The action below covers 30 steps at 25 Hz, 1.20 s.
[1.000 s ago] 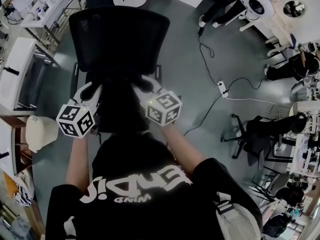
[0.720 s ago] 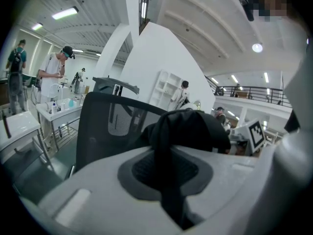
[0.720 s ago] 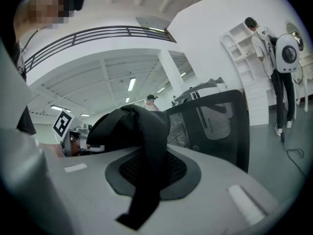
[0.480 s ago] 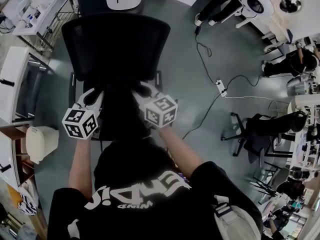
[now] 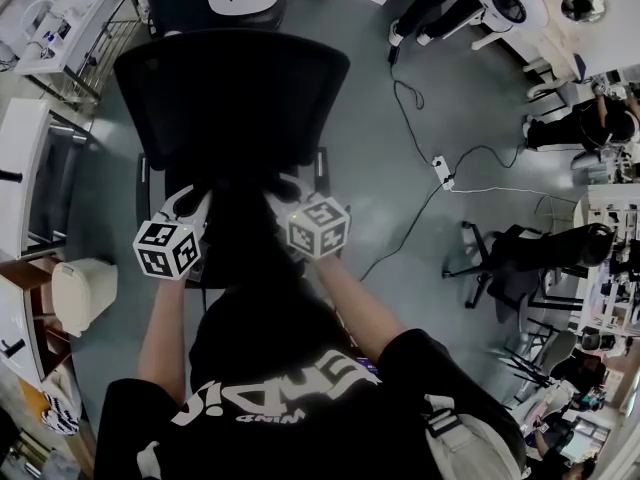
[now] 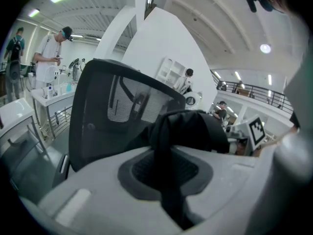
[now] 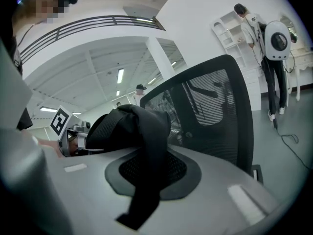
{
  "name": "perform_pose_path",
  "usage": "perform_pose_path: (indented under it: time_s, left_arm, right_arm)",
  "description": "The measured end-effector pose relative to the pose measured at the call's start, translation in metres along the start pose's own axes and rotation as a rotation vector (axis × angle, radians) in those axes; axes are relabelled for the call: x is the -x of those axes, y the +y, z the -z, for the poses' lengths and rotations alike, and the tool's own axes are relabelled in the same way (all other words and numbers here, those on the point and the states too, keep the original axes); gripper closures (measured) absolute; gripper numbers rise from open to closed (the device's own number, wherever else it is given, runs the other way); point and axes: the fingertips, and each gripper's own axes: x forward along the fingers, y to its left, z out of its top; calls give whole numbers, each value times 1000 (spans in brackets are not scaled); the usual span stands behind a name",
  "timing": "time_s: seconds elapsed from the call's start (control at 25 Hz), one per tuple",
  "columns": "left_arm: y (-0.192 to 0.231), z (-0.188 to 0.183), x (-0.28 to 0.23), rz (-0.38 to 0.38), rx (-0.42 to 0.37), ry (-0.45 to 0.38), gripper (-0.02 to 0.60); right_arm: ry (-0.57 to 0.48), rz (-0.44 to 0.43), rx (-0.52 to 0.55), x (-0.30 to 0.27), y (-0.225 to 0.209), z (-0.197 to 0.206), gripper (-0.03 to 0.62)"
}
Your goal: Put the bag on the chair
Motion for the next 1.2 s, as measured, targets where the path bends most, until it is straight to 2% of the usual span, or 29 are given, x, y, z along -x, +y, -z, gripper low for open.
perform_pose_path:
  time_s: [0.28, 0.6, 1.2]
  left_arm:
    - [19, 6, -11, -5, 20, 20, 537]
    - [38, 33, -14, -21, 62, 63, 535]
    - [41, 77, -14, -42, 101, 116, 531]
  right_arm:
    - [21, -6, -5, -20, -6, 6, 549]
    - [70, -13, -26, -32, -7, 33, 549]
    - [130, -15, -90, -30, -10, 81, 546]
